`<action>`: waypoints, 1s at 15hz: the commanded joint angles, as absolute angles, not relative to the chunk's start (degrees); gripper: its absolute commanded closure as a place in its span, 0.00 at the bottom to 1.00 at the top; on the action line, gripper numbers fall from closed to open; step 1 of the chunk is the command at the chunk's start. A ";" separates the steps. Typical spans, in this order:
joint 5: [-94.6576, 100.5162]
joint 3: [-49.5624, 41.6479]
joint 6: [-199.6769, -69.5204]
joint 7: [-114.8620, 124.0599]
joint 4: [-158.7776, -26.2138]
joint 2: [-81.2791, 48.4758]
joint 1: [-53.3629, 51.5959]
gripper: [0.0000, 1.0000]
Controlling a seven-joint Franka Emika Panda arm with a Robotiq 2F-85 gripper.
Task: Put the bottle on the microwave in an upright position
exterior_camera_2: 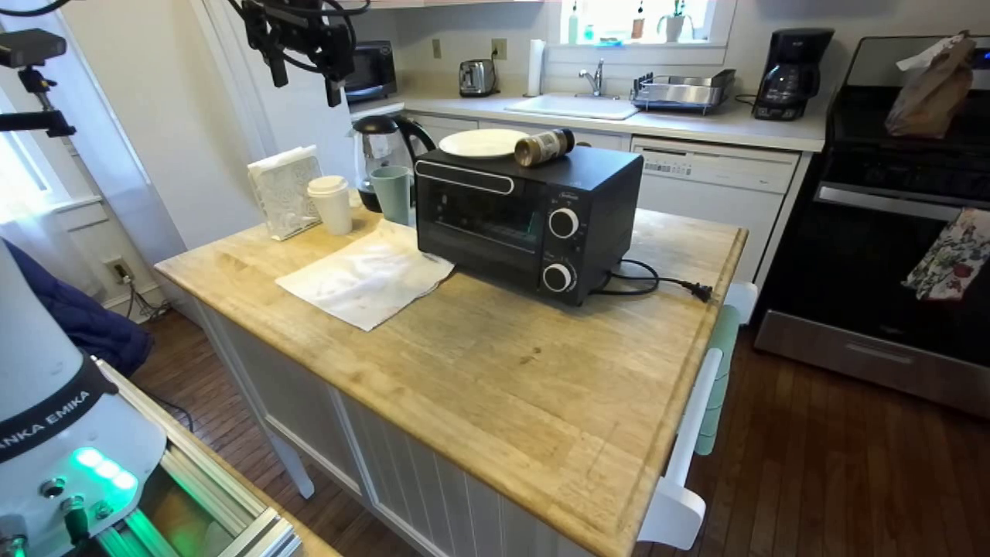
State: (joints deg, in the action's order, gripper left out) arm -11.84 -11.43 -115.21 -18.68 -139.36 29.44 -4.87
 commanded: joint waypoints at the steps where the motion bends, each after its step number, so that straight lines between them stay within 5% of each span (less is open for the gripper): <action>1: -12.48 -10.29 -114.92 -19.21 -139.20 29.28 -3.52 0.00; 15: -14.15 -8.88 -132.70 -0.37 -130.34 16.97 1.52 0.00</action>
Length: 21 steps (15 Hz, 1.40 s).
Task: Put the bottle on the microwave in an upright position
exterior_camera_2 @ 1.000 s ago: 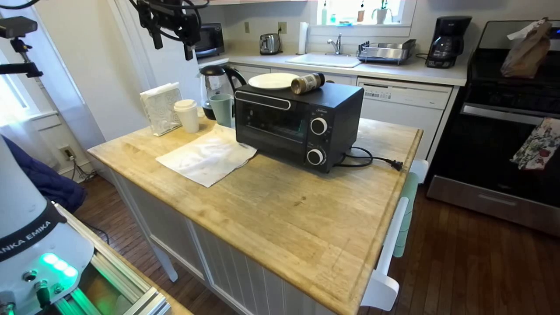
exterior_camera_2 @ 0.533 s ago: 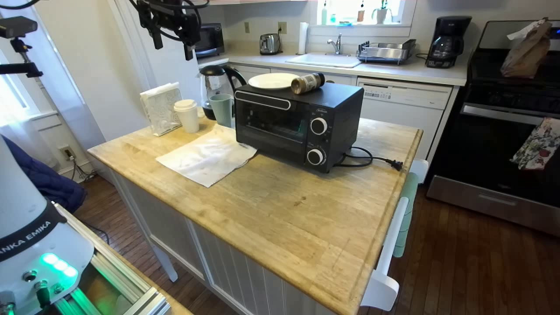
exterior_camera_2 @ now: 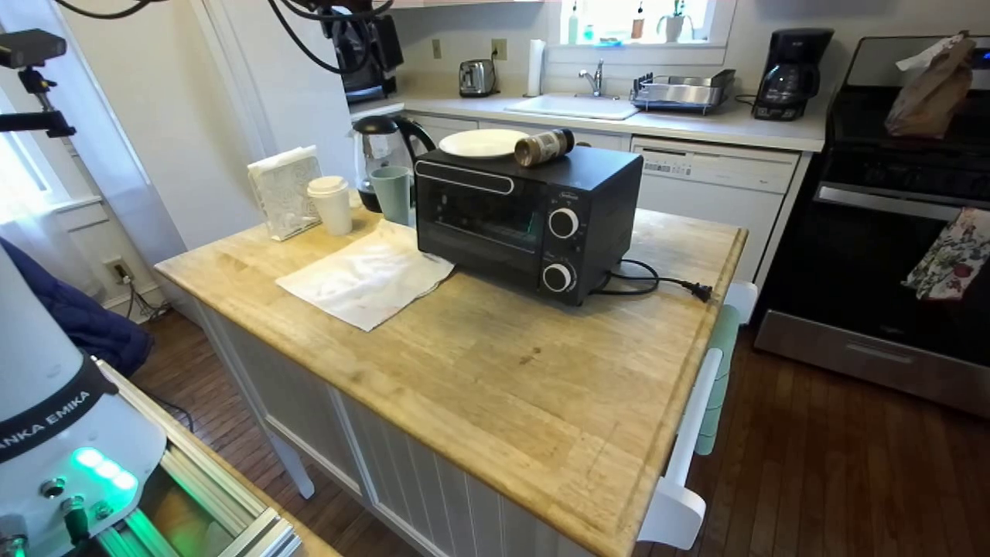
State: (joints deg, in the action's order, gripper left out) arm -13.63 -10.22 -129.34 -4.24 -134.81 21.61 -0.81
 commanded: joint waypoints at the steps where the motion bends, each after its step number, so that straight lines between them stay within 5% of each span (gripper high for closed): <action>1: -13.02 -8.79 -134.30 0.79 -129.34 16.00 2.37 0.00; 11: -9.50 -12.17 -124.31 -1.15 -112.11 1.44 8.99 0.00; 16: -9.38 -11.64 -126.22 -0.68 -113.86 2.02 9.24 0.00; 21: -8.88 -13.11 -113.62 -0.35 -103.00 -7.02 11.31 0.00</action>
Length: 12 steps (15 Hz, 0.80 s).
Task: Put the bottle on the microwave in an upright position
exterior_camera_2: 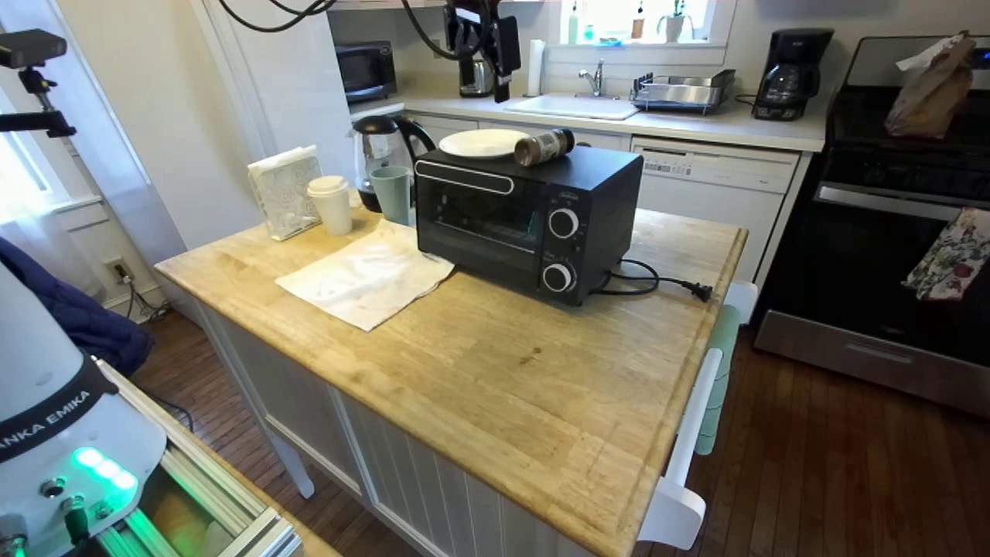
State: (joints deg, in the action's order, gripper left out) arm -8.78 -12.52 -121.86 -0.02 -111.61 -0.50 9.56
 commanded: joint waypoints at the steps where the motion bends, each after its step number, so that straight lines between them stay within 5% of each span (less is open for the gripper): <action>1: -9.04 -13.35 -110.67 -0.50 -100.31 -8.92 11.89 0.00; 12: -8.57 -12.51 -96.98 0.82 -76.53 -24.88 15.59 0.00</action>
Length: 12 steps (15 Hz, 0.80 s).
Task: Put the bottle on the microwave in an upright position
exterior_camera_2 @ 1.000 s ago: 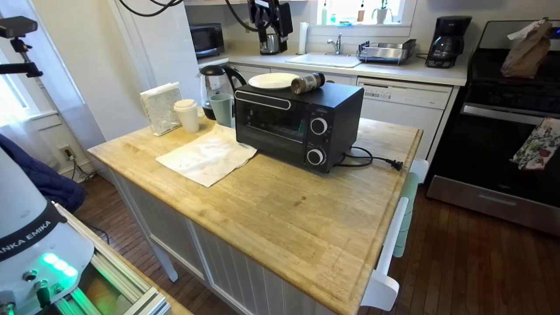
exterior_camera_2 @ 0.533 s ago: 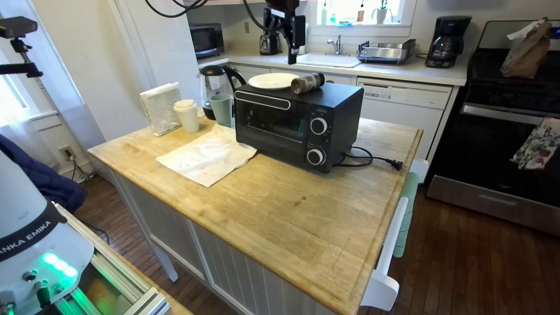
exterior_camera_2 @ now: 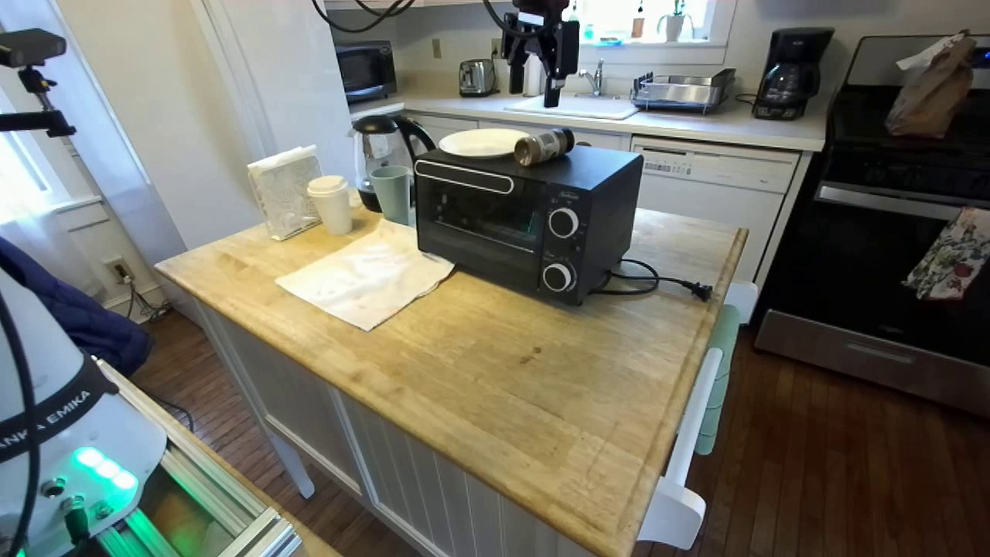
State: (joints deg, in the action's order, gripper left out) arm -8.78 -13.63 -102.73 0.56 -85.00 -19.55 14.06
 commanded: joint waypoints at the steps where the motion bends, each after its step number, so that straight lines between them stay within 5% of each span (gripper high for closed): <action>1: -8.43 -12.40 -95.75 0.88 -74.49 -26.28 15.76 0.00; 12: -9.00 -10.55 -97.82 0.93 -66.65 -34.99 17.25 0.00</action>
State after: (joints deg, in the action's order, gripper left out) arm -8.81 -12.04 -98.68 0.57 -70.68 -31.99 15.46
